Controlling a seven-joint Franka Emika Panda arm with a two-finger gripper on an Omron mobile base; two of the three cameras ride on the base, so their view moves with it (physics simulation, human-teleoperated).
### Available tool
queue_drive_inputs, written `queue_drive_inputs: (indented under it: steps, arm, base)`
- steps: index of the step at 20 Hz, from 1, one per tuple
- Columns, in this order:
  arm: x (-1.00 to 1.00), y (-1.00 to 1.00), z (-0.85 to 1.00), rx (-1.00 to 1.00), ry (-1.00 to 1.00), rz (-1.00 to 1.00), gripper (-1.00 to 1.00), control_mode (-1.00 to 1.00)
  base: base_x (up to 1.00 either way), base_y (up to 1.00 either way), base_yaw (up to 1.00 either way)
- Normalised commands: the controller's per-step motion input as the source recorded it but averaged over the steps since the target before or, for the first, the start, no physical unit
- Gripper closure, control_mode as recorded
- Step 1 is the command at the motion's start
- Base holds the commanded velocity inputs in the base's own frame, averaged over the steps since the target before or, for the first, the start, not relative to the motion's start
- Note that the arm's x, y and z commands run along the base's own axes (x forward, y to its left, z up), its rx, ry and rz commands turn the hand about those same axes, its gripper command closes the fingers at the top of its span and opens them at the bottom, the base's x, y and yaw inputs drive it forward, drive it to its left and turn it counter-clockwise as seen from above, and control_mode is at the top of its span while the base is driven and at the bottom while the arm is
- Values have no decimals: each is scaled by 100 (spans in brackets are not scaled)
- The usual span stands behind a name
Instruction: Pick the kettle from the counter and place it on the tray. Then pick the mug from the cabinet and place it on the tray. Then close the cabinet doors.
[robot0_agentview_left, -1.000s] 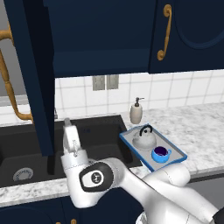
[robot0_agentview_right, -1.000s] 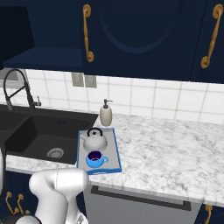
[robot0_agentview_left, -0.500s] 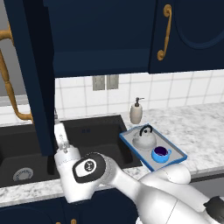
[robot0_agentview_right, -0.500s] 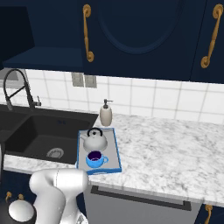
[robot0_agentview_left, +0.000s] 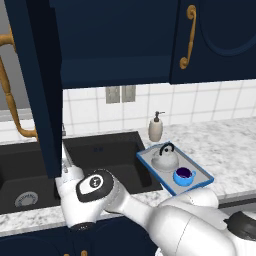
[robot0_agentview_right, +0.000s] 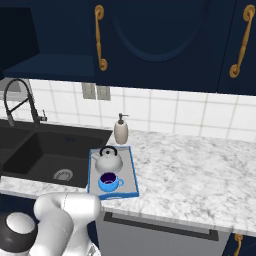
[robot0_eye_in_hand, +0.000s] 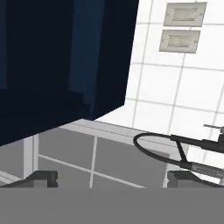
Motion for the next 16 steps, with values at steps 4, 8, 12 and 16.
queue_drive_inputs:
  steps: [4, 8, 12, 16]
  arm:
    - [0, 32, 0, 0, 13, -7, -100, -100]
    - [-19, 28, 4, -1, 6, -7, -100, -100]
    - [-50, 4, 12, 2, 0, -21, -100, -100]
    - [-49, 1, 21, 6, 0, -25, -100, -100]
  base:
    - [0, 0, 0]
    - [0, 0, 0]
    - [0, 0, 0]
    - [0, 0, 0]
